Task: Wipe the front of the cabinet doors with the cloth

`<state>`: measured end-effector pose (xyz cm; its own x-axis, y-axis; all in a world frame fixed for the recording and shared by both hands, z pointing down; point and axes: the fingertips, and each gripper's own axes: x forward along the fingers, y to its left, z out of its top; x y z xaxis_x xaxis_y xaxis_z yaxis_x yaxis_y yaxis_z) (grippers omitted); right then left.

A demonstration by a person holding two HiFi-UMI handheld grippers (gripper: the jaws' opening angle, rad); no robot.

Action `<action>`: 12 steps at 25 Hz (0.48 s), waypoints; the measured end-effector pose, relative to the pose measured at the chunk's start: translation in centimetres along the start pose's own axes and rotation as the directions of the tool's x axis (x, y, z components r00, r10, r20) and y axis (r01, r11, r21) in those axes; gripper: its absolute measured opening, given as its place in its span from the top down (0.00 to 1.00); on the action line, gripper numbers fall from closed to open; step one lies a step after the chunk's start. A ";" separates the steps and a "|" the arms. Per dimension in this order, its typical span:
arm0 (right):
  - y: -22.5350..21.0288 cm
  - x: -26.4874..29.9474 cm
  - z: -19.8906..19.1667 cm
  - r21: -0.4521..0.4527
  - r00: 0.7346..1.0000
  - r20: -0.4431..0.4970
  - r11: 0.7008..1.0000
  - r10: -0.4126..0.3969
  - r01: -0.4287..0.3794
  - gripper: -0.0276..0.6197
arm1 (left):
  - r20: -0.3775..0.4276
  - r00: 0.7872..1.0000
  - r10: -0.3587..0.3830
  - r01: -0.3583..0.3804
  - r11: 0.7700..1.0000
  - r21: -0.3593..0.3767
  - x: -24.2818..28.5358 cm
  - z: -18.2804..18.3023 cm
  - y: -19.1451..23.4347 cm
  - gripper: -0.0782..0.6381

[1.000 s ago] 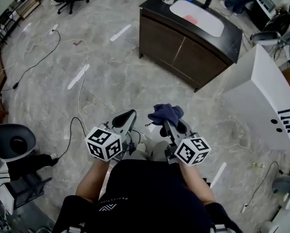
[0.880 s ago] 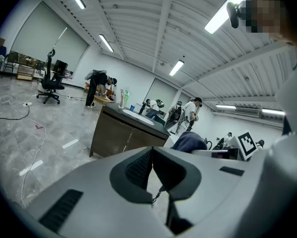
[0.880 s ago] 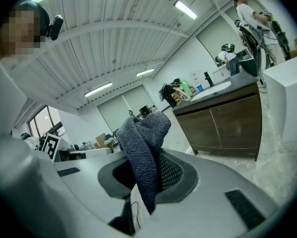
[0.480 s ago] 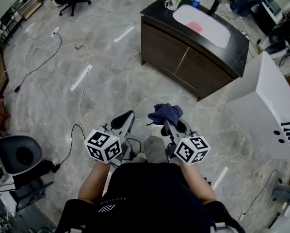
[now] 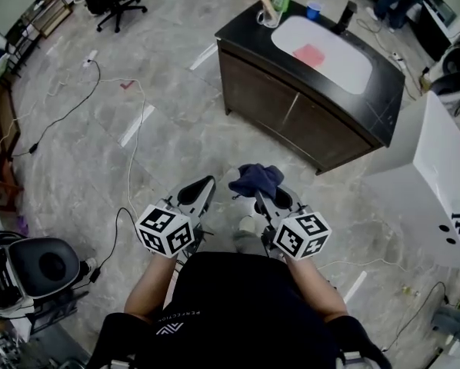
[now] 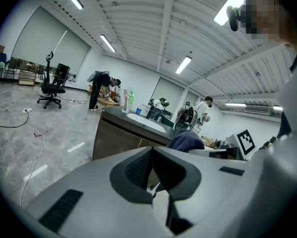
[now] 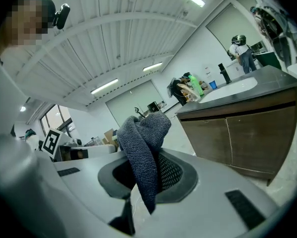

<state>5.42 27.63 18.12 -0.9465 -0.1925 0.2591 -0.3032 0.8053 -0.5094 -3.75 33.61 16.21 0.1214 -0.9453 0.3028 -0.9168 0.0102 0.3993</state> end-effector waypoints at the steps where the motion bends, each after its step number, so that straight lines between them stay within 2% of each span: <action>1: -0.4 0.4 0.4 -0.011 1.000 -0.004 1.000 0.006 -0.006 0.85 | 0.003 1.000 0.002 -0.002 1.000 0.003 0.7 0.4 0.1 0.88; 12: -2.7 2.6 3.4 -0.027 0.999 -0.001 0.999 0.033 -0.033 0.85 | 0.005 1.000 0.024 -0.024 0.999 0.024 3.9 3.1 1.9 0.88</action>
<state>3.43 23.08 17.38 -0.9557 -0.1654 0.2434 -0.2691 0.8261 -0.4951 -6.24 28.94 15.48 0.0977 -0.9464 0.3080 -0.9283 0.0249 0.3710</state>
